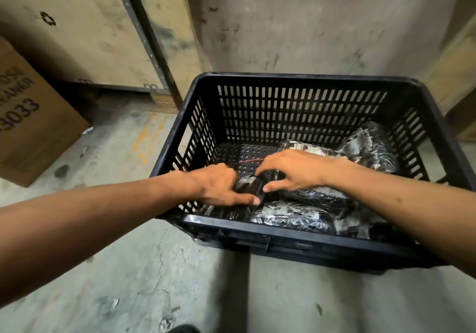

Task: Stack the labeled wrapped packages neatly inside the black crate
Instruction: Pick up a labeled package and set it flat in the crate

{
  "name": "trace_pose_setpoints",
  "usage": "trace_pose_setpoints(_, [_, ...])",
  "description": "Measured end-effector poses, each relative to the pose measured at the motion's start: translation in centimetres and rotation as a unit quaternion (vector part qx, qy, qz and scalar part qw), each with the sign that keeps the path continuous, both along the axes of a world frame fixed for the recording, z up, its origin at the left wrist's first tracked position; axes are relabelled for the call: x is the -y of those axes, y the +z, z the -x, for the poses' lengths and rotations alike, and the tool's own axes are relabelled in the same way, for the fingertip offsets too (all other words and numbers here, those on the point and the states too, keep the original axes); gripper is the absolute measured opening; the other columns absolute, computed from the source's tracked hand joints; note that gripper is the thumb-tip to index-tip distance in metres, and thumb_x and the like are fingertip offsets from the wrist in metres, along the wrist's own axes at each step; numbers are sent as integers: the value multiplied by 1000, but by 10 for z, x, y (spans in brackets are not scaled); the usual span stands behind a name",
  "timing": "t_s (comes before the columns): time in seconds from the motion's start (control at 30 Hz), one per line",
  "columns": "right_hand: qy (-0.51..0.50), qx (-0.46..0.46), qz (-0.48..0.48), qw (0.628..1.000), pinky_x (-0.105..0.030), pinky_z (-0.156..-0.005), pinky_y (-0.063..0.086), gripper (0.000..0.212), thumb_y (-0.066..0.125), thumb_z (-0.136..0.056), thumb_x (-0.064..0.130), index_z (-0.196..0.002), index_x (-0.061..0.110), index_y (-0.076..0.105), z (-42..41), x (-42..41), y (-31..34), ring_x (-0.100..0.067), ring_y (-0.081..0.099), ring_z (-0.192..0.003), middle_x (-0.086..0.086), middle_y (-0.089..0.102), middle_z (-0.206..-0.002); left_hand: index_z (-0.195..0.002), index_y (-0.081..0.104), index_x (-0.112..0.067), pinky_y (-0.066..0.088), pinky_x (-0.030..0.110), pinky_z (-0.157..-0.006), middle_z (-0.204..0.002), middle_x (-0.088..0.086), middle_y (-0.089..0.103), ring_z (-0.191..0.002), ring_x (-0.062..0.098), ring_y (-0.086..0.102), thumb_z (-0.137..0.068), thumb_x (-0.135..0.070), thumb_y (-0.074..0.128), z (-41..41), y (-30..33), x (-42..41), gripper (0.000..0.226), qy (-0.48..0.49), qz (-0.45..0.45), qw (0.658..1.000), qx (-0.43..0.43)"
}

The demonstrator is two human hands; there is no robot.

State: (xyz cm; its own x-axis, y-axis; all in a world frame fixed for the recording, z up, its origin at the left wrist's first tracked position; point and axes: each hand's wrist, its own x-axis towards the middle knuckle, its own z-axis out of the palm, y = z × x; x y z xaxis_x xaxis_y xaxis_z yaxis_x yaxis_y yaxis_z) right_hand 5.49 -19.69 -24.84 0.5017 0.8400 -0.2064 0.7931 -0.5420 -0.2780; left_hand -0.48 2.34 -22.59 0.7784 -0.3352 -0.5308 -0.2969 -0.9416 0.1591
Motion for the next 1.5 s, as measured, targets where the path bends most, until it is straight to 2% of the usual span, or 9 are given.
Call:
trace_pose_setpoints(0.2, [-47,1,-90,995,-32,-97,51,32,76,-93,39,-122,26,76,0,-4,-10,-13,67,-109,5,74,-123,-73,64,-27,40,11,-52,-61,-13,60,-58,0,58,-81,-61,76,1,-8,-5,37,26,79,996,5])
trace_pose_setpoints(0.4, [-59,-55,-117,990,-50,-108,50,19,74,-94,32,-112,28,77,-1,-7,-18,-16,64,-120,5,70,-127,-93,77,-15,42,19,-60,-68,-10,64,-64,2,60,-84,-51,78,4,-4,-9,37,55,122,991,1])
trace_pose_setpoints(0.63, [-23,-86,-47,995,-48,-120,31,82,81,-82,52,-152,42,40,-15,0,-35,-23,43,-146,1,40,-164,-106,72,-17,45,15,-63,-90,-5,74,-75,7,66,-84,-39,82,-2,4,-27,33,120,179,976,22])
trace_pose_setpoints(0.73, [-38,-101,-82,991,-53,-124,29,81,84,-81,50,-149,43,41,-16,-11,-38,-27,37,-151,6,24,-172,-107,66,-18,45,13,-63,-103,1,73,-77,4,63,-85,-27,83,0,11,-32,29,157,230,960,13])
trace_pose_setpoints(0.9, [-54,-161,-120,978,-49,-106,49,48,82,-82,46,-119,48,52,-23,-28,-31,-23,65,-119,3,57,-152,-94,70,-26,48,22,-70,-91,-3,75,-73,4,64,-89,-27,79,13,12,-24,9,105,183,975,70])
trace_pose_setpoints(1.0, [-56,-188,-151,969,-35,-74,52,43,80,-86,38,-119,45,54,-23,-32,-31,1,67,-77,1,64,-141,-94,62,-31,50,24,-62,-84,-5,73,-67,5,63,-77,-51,83,19,14,-21,34,127,142,978,81])
trace_pose_setpoints(1.17, [-82,-216,-190,954,-59,-99,51,39,80,-88,33,-120,40,58,-18,-42,-32,-53,64,-112,5,64,-137,-99,50,-26,35,12,-46,-70,-8,64,-58,1,55,-65,-42,94,21,13,-20,59,153,99,981,59])
trace_pose_setpoints(1.3, [-119,-227,-238,937,-39,-79,55,33,73,-94,38,-124,42,60,-17,-41,-27,-14,68,-85,9,59,-141,-101,52,-22,38,9,-44,-63,-10,61,-48,-6,56,-76,-24,87,24,19,-28,44,173,154,967,105])
trace_pose_setpoints(1.5, [-184,-184,-380,888,-35,-105,51,25,69,-101,31,-126,32,67,-28,-33,-2,-4,58,-123,17,63,-128,-116,69,-21,56,21,-69,-93,-6,74,-74,3,66,-92,-8,67,18,33,-36,27,227,402,872,162])
